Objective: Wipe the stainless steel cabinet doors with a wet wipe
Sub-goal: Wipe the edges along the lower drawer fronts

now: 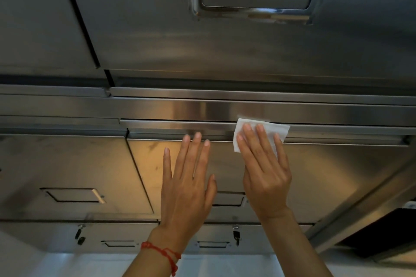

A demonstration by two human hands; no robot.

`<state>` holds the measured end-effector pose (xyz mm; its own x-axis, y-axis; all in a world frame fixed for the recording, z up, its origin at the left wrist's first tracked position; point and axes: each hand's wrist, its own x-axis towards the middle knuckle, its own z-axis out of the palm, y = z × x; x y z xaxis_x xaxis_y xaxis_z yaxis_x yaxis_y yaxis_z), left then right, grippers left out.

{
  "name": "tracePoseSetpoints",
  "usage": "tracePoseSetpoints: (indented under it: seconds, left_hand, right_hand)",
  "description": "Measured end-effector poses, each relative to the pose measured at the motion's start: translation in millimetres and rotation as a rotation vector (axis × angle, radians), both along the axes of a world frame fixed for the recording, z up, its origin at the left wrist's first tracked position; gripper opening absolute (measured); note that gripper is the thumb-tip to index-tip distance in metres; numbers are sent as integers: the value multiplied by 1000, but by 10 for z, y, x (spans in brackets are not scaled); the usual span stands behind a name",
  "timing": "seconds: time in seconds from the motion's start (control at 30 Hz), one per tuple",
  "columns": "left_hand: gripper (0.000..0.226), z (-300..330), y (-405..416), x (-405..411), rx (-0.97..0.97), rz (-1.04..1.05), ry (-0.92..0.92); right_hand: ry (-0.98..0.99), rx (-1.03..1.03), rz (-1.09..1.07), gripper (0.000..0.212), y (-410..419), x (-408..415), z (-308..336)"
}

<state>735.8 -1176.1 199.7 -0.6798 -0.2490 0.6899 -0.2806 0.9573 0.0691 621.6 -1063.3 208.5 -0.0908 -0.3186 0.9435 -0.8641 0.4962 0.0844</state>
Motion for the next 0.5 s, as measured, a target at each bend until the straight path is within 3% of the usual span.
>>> tracePoseSetpoints:
  seconds: [0.5]
  left_hand:
    - [55, -42, -589, 250, 1, -60, 57]
  right_hand:
    - [17, -38, -52, 31, -466, 251, -51]
